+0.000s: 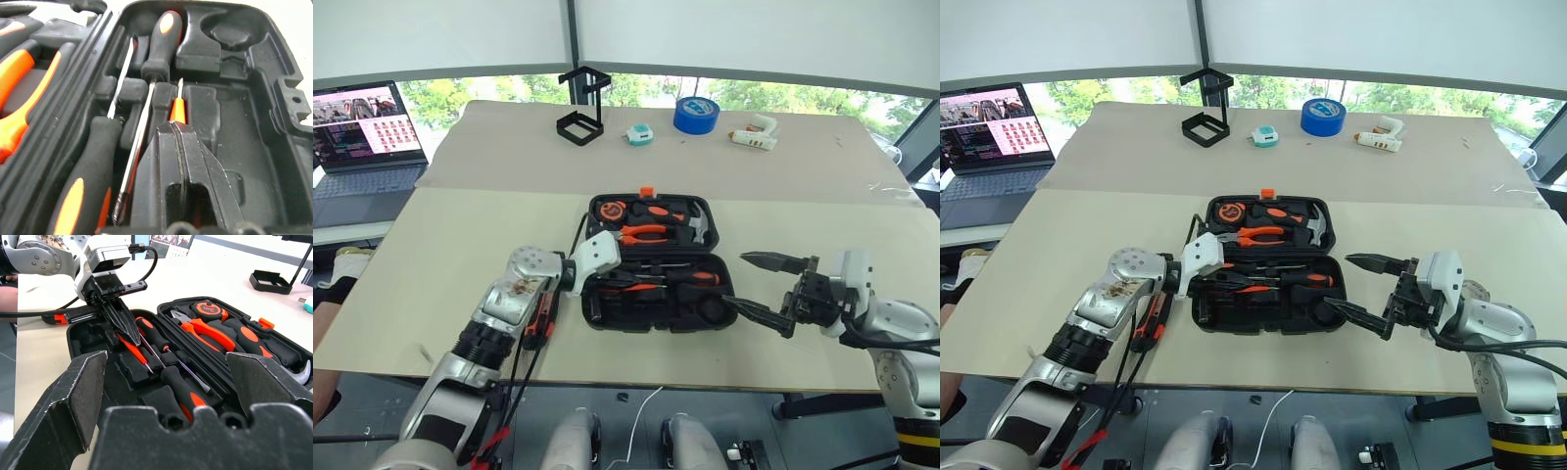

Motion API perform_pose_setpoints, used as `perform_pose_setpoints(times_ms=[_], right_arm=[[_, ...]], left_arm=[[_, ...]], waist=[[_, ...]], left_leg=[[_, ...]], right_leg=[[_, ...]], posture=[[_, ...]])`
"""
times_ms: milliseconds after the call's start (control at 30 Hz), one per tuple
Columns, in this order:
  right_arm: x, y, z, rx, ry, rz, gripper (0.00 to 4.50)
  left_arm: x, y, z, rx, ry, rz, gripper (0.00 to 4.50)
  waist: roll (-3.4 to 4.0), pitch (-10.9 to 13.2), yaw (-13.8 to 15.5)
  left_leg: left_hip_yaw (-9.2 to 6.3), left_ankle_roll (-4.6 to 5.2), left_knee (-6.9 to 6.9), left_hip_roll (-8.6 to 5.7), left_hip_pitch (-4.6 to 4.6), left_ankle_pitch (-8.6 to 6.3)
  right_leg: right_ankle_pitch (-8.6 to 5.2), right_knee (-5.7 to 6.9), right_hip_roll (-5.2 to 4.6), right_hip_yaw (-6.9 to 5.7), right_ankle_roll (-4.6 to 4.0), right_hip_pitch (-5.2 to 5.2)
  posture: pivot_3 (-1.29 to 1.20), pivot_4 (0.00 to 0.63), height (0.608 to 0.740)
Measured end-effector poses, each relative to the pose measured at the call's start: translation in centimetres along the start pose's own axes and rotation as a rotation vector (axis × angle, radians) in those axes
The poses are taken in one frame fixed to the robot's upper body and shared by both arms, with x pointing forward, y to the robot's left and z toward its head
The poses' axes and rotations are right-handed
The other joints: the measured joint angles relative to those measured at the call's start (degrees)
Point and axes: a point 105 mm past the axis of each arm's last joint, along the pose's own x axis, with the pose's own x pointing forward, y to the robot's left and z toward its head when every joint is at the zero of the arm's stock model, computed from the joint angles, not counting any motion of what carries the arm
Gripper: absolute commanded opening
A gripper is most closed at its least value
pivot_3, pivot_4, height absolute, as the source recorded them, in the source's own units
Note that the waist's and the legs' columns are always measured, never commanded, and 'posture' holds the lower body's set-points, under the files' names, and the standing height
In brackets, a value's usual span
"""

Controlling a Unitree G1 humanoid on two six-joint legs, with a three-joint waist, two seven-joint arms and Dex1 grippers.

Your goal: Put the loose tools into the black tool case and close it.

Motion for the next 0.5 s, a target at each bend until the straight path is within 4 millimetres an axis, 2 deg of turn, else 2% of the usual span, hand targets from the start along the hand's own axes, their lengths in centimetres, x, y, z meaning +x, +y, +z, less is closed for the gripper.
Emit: perform_pose_setpoints(times_ms=[500], right_arm=[[0.12, 0.22, -0.23, 0.011, 0.000, 0.006, 4.50]], left_arm=[[0.19, -0.56, -0.29, -0.130, 0.074, 0.006, 0.02]], waist=[[0.10, -0.07, 0.00]], left_leg=[[-0.01, 0.00, 0.00, 0.01, 0.15, 0.00]], right_leg=[[0.00, 0.00, 0.00, 0.02, 0.00, 0.15]], posture=[[0.00, 0.150, 0.740]])
